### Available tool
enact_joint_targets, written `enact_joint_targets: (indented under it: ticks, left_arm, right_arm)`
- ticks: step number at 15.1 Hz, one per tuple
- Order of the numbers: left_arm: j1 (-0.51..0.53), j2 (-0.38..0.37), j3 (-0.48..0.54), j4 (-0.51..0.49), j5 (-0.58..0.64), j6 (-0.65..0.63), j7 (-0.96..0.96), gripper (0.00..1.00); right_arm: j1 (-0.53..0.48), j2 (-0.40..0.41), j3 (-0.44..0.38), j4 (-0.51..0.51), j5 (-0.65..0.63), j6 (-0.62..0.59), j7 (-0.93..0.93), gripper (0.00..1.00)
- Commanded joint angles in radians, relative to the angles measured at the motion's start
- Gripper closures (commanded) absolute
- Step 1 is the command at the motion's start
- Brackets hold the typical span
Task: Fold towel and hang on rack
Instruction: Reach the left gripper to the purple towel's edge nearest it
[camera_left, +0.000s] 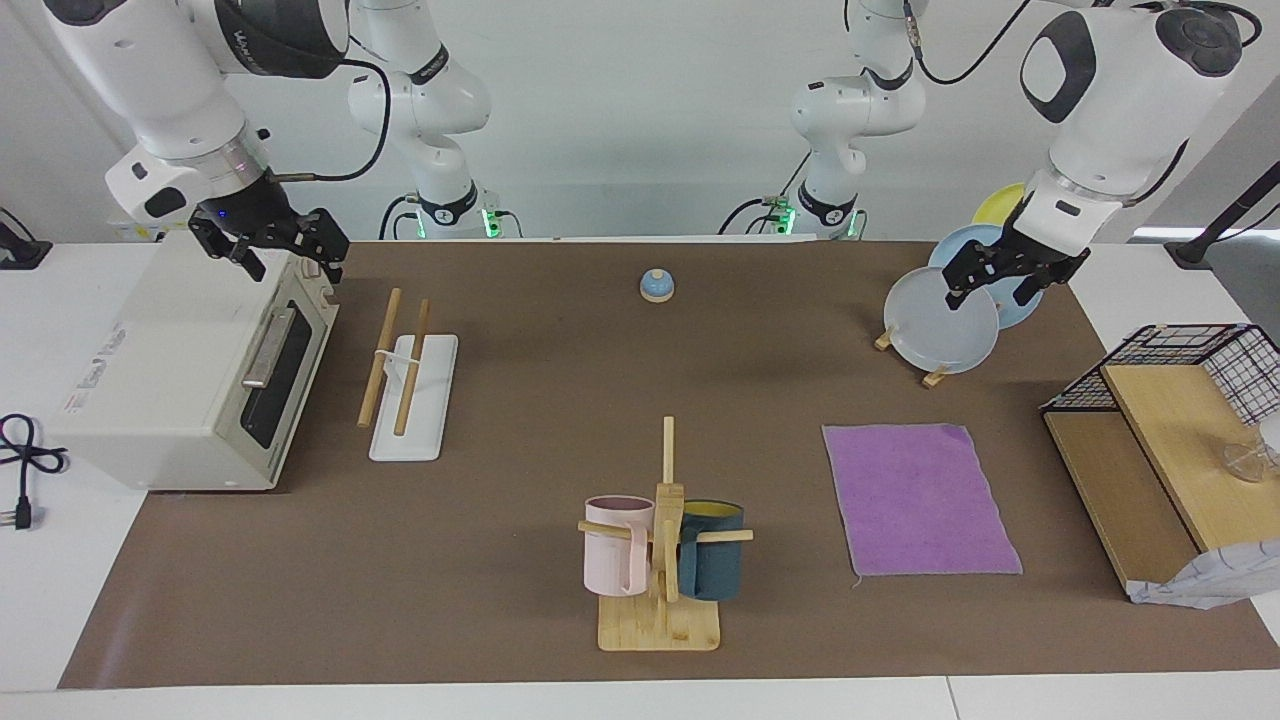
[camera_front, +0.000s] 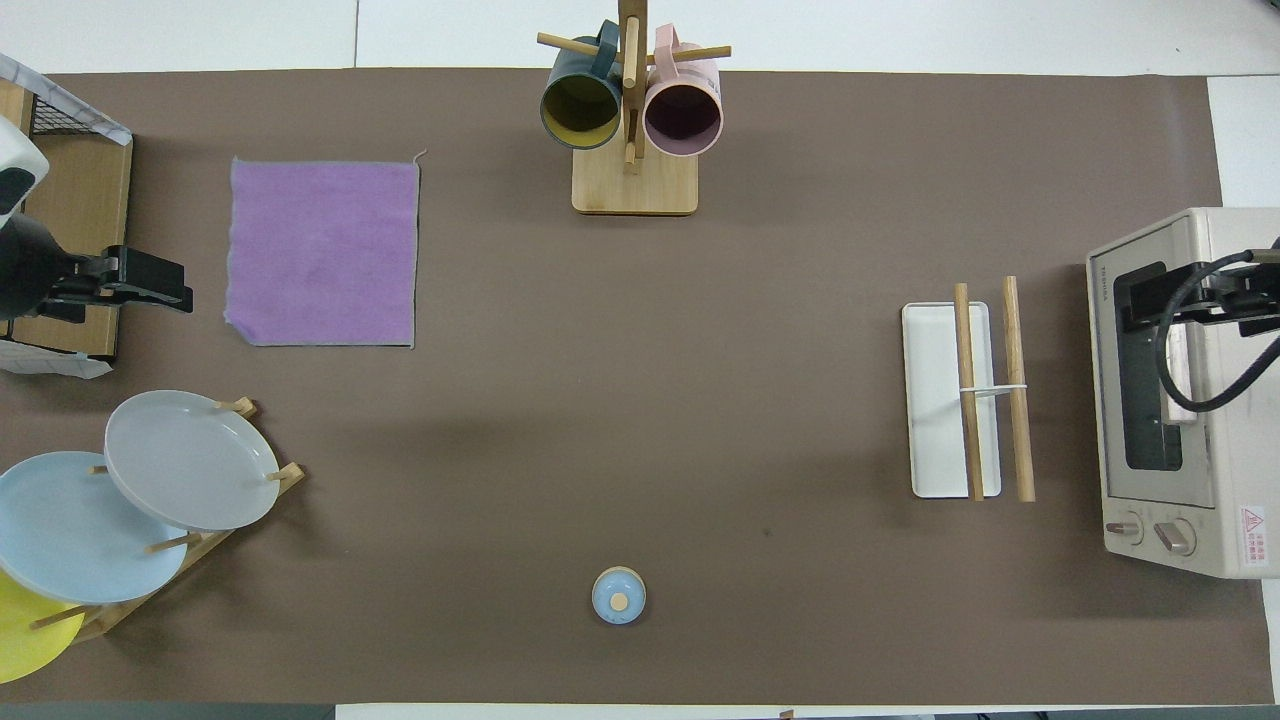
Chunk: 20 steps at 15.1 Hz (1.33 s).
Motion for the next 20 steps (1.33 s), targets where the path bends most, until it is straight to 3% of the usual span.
enact_joint_targets:
  ticks: [1,7,10,14,17,20]
  left_arm:
    - [-0.011,-0.024,0.012,-0.019,-0.004,-0.001,0.013,0.0]
    - [-0.014,-0.027,0.007,-0.02,-0.004,0.001,0.009,0.0]
    - [-0.014,-0.053,0.007,-0.071,-0.004,0.007,0.001,0.0]
    - [0.026,-0.04,0.012,-0.219,-0.004,0.219,0.005,0.0]
    - [0.075,0.067,0.012,-0.336,-0.004,0.472,0.025,0.0]
    - [0.092,0.224,0.01,-0.335,-0.008,0.628,0.025,0.0]
  right_arm:
    - [-0.008,-0.017,0.003,-0.018,0.01,0.003,-0.025,0.0]
    - [-0.008,-0.017,0.003,-0.018,0.01,0.003,-0.025,0.0]
    - [-0.008,-0.017,0.003,-0.018,0.01,0.003,-0.025,0.0]
    - [-0.008,-0.017,0.003,-0.018,0.01,0.003,-0.025,0.0]
    - [-0.008,-0.017,0.004,-0.018,0.01,0.003,-0.025,0.0]
    - [-0.008,-0.017,0.003,-0.018,0.01,0.003,-0.025,0.0]
